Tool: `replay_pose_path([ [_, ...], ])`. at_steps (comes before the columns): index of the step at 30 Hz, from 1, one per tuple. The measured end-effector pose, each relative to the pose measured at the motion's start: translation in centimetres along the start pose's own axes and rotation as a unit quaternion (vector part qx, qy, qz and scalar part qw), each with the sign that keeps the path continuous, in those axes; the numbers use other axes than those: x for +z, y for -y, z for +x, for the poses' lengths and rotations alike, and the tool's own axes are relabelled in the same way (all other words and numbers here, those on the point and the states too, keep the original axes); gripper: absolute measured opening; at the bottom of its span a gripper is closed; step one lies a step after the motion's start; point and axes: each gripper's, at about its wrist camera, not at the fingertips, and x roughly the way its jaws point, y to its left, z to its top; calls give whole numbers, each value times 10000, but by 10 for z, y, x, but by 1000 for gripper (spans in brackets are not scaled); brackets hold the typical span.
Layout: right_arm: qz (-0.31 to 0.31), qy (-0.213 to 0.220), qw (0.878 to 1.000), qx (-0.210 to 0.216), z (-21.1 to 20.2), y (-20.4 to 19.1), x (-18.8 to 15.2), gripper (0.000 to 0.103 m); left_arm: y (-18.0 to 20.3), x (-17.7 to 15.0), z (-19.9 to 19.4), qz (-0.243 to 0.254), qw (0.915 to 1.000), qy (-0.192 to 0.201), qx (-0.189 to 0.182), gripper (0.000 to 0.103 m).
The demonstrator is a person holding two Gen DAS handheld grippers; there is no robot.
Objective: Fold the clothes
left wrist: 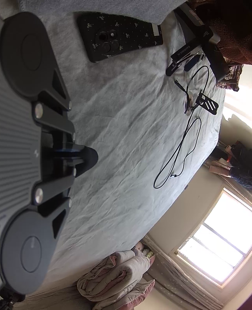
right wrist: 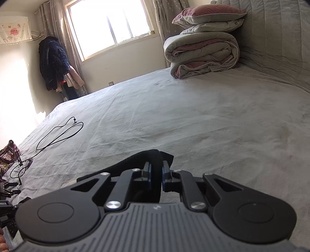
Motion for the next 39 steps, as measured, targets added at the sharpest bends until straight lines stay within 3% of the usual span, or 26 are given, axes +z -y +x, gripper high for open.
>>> replay_pose_path([
  [24, 600, -496, 9969, -76, 30, 42, -47, 12, 17, 0, 8, 384, 9992, 73, 7, 4],
  [39, 498, -539, 9973, -54, 39, 43, -53, 12, 18, 0, 12, 477, 9988, 42, 82, 4],
])
